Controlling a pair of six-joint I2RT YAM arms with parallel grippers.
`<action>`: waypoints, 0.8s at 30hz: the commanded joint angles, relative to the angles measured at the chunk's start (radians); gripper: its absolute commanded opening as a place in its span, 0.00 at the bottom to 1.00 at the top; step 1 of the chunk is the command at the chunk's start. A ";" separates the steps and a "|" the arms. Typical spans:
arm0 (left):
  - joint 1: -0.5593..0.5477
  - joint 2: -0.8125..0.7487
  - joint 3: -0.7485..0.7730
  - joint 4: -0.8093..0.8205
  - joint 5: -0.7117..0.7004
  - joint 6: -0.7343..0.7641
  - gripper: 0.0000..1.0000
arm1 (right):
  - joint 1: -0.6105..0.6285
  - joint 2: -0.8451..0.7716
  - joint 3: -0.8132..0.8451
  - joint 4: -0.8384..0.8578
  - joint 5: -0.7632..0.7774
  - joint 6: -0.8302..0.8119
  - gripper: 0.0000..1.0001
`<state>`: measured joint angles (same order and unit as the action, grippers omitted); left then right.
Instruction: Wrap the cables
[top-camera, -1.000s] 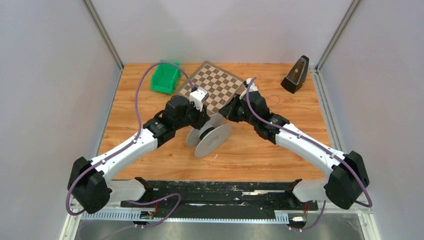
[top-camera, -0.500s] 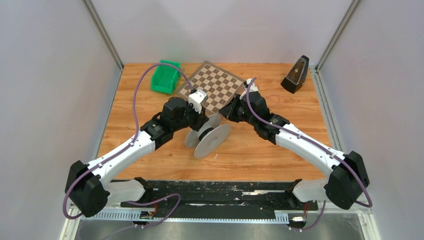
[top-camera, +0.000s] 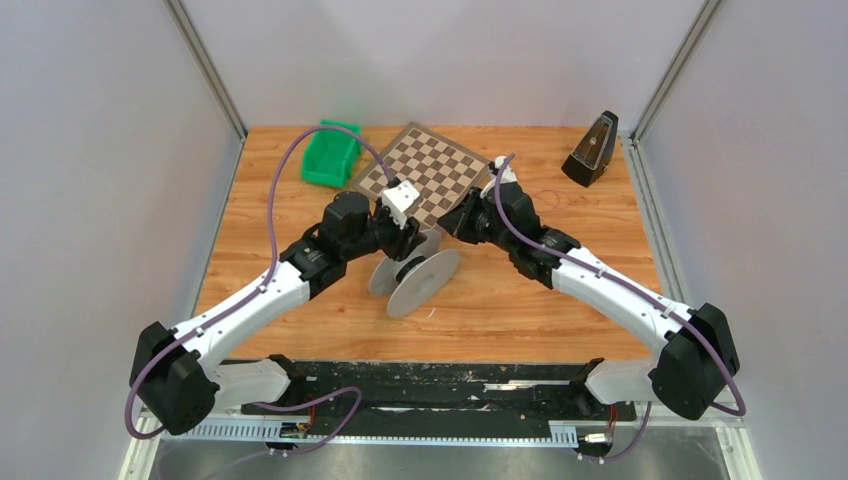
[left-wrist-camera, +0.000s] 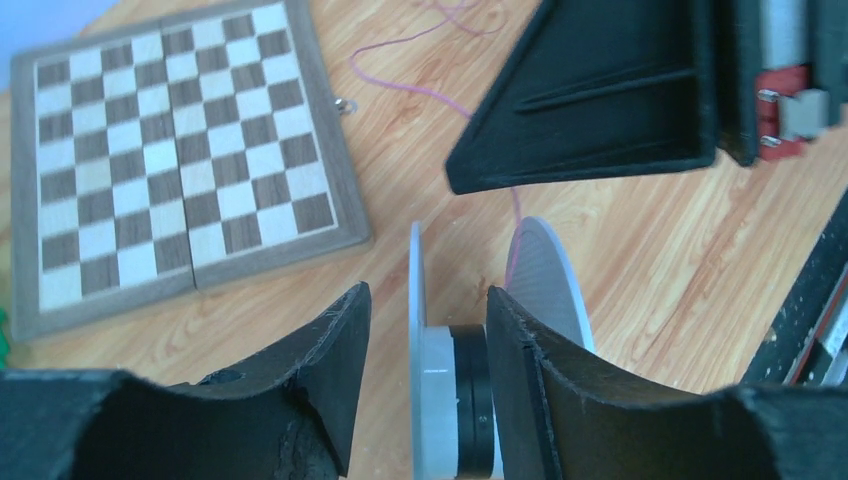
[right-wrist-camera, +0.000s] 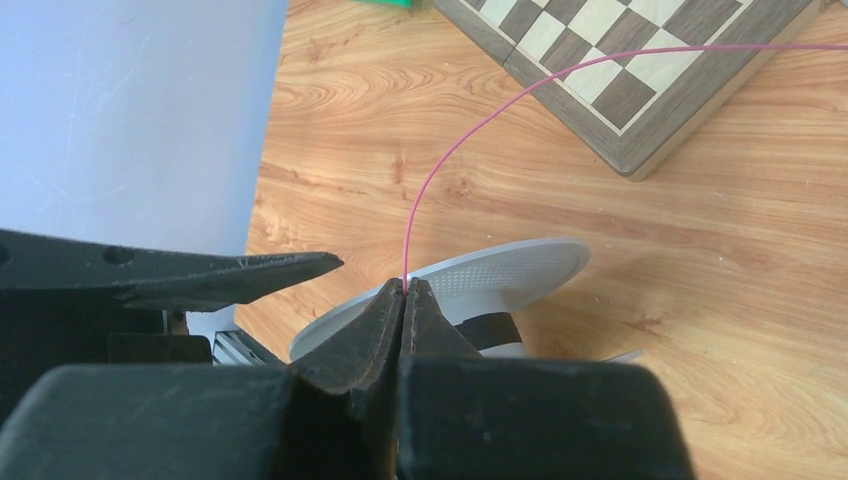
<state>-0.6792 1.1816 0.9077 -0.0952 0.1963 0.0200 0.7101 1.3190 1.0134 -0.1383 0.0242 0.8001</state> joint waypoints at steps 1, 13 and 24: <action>-0.002 -0.039 0.040 0.083 0.131 0.152 0.55 | 0.002 -0.013 0.061 0.032 -0.008 0.019 0.00; -0.007 -0.007 0.015 0.155 0.246 0.213 0.48 | 0.003 0.002 0.083 0.033 -0.066 0.053 0.00; -0.023 0.036 0.002 0.184 0.212 0.188 0.14 | 0.003 -0.005 0.074 0.036 -0.075 0.065 0.00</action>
<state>-0.6968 1.2327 0.9085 0.0113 0.4171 0.2104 0.7101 1.3197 1.0538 -0.1371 -0.0357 0.8459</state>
